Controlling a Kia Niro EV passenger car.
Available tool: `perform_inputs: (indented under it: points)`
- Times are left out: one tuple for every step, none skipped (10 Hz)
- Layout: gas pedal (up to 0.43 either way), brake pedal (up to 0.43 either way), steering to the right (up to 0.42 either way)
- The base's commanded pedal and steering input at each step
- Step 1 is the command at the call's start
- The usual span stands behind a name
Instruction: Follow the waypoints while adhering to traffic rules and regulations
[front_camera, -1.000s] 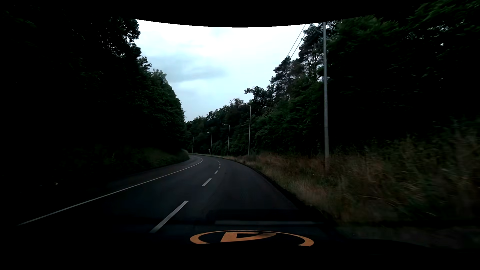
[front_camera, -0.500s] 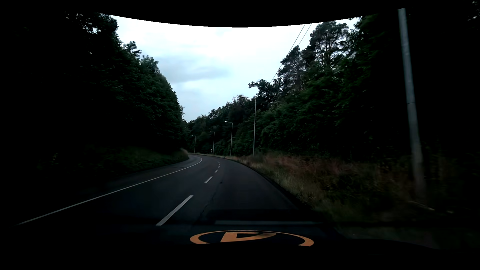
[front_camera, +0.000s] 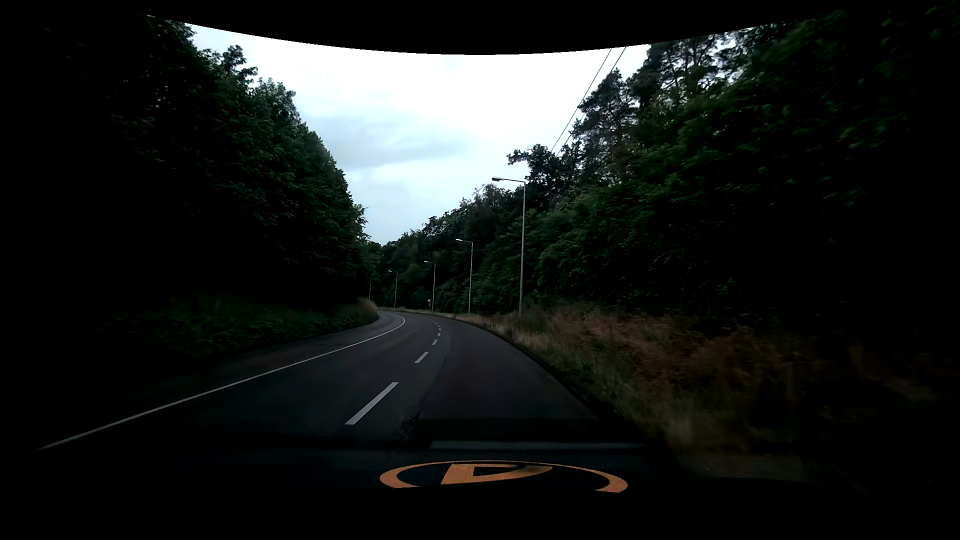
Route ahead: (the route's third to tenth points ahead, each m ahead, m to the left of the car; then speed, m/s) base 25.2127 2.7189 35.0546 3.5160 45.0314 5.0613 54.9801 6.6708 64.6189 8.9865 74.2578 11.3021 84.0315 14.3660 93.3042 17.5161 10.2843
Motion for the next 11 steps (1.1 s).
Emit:
perform_inputs:
  points:
    - [0.118,0.000,-0.019]
    - [0.110,0.000,-0.019]
    - [0.110,0.000,-0.018]
    - [0.110,0.000,-0.018]
    - [0.110,0.000,-0.018]
    - [0.110,0.000,-0.019]
    - [0.110,0.000,-0.019]
    - [0.130,0.000,-0.019]
    - [0.150,0.000,-0.020]
    - [0.150,0.000,-0.020]
    - [0.150,0.000,-0.019]
